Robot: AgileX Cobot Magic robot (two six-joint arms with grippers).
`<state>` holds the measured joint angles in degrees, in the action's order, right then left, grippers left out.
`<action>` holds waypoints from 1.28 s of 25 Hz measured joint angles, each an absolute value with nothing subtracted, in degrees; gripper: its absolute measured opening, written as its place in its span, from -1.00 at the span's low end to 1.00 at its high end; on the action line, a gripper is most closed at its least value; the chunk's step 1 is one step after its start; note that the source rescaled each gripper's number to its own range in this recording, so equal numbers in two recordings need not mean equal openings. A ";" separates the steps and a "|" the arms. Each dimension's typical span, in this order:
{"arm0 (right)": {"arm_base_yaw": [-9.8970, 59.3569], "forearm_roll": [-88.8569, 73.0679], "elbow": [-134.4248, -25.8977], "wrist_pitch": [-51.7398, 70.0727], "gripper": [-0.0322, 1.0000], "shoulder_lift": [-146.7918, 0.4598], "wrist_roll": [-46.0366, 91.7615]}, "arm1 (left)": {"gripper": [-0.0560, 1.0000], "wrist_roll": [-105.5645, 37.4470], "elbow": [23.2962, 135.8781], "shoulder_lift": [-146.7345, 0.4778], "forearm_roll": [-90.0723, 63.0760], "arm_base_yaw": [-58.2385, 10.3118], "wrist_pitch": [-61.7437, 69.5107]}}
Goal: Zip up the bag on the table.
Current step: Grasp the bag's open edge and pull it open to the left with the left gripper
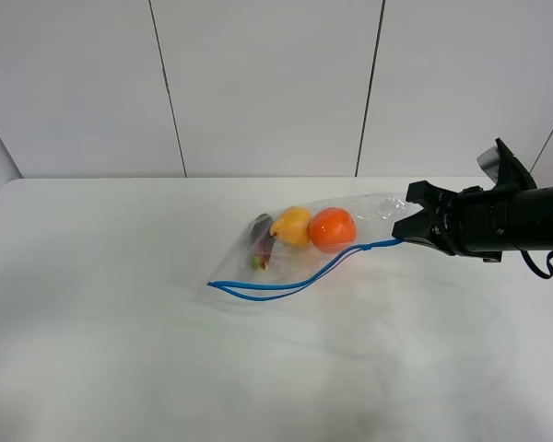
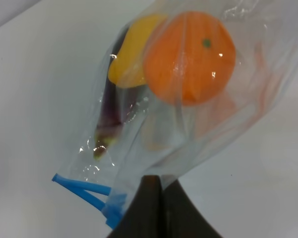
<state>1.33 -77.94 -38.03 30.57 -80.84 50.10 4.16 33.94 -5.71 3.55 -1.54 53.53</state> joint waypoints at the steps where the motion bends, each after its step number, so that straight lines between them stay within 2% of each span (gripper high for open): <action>1: 1.33 -77.94 -38.03 30.50 -0.94 -80.84 50.10 | 0.79 4.12 34.77 -7.35 3.55 -1.54 52.59; 11: 1.33 -77.29 -38.03 30.45 -0.94 -80.84 50.10 | 0.79 4.12 44.12 -29.95 3.45 -1.54 38.64; 17: 1.33 -76.70 -38.03 30.54 -0.94 -80.84 50.10 | 0.79 4.12 44.92 -43.54 3.38 -1.54 28.40; 22: 1.33 -76.43 -38.03 30.59 -0.94 -80.84 50.10 | 0.79 4.12 44.92 -53.46 3.38 -1.54 26.57; 32: 1.33 -76.40 -38.03 30.69 -0.94 -80.84 50.10 | 0.79 4.12 44.92 -59.78 3.38 -1.54 21.95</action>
